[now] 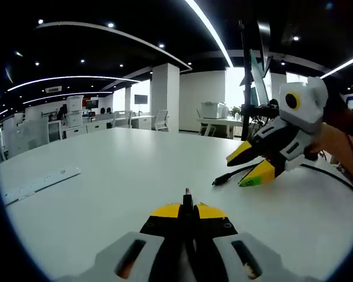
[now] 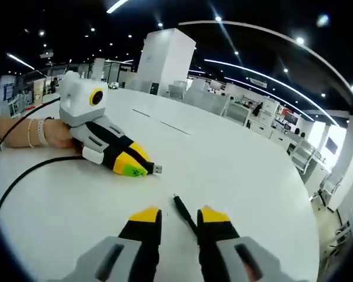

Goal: Find the charging cable on the desk, coil it up and secure with Velcro.

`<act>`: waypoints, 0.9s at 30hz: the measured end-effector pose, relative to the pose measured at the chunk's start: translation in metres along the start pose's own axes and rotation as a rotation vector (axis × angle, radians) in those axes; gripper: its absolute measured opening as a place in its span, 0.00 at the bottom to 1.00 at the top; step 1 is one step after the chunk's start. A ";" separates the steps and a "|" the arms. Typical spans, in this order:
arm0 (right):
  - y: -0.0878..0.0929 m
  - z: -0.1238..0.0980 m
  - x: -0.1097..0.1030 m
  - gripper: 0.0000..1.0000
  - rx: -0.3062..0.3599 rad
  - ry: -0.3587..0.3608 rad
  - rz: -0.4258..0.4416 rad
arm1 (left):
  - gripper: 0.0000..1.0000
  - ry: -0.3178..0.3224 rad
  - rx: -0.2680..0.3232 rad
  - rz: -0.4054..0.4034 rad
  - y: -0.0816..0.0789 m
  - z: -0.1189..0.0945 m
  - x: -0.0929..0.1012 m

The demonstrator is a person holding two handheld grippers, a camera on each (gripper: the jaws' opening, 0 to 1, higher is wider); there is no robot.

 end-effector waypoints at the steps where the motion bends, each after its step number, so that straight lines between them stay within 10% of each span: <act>1: 0.001 0.001 0.001 0.24 -0.004 -0.005 0.013 | 0.08 0.002 0.000 0.001 0.000 0.000 0.000; 27: 0.008 0.006 0.002 0.06 0.073 -0.049 0.156 | 0.08 0.002 0.003 0.000 0.003 -0.003 0.002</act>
Point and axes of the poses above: the point that each gripper's makers call its tool centre point, and the gripper's own axes: z roughly forward along the fingers, x roughly to its right, y roughly out of its underside, the point moved 6 cm from there along -z, roughly backward along the fingers, and after that the axes turned 4 degrees about -x, right-handed, at the moved point
